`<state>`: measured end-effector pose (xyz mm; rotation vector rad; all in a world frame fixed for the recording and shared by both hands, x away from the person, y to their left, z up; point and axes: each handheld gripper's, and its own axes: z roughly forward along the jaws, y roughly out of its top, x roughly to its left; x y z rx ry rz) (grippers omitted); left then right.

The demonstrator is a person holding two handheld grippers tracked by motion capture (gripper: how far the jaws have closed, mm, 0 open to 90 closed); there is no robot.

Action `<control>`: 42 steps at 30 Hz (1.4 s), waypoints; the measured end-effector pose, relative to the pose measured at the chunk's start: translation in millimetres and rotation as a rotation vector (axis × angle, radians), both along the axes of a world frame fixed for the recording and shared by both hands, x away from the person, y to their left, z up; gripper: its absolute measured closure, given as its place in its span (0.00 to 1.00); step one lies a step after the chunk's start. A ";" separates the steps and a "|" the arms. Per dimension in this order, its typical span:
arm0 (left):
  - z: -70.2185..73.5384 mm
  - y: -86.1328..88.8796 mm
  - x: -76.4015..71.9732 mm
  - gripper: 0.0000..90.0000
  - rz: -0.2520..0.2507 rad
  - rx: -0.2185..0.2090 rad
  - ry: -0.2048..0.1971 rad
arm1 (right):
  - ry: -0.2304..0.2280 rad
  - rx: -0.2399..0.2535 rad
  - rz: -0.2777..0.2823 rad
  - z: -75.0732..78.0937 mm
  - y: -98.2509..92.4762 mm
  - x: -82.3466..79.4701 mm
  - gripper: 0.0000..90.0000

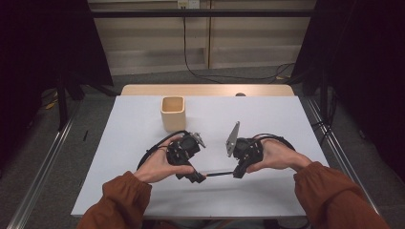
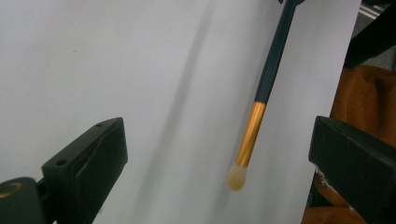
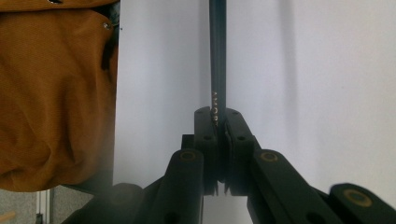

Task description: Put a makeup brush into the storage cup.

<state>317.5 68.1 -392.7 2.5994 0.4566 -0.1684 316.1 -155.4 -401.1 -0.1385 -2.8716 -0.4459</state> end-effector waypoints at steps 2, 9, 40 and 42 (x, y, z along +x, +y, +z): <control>0.1 3.7 -0.3 0.05 0.017 -0.017 0.001 | -0.005 0.006 -0.010 -0.2 -3.2 0.2 0.95; 3.3 17.3 -12.0 0.05 0.032 -0.109 -0.031 | -0.001 0.011 -0.052 0.2 -11.6 -0.8 0.95; -8.1 61.9 -29.1 0.04 0.173 -0.273 -0.180 | -0.061 0.155 -0.199 -9.6 -54.0 -15.6 0.95; -7.8 64.4 -29.2 0.03 0.181 -0.285 -0.194 | -0.065 0.177 -0.210 -8.3 -56.8 -15.5 0.95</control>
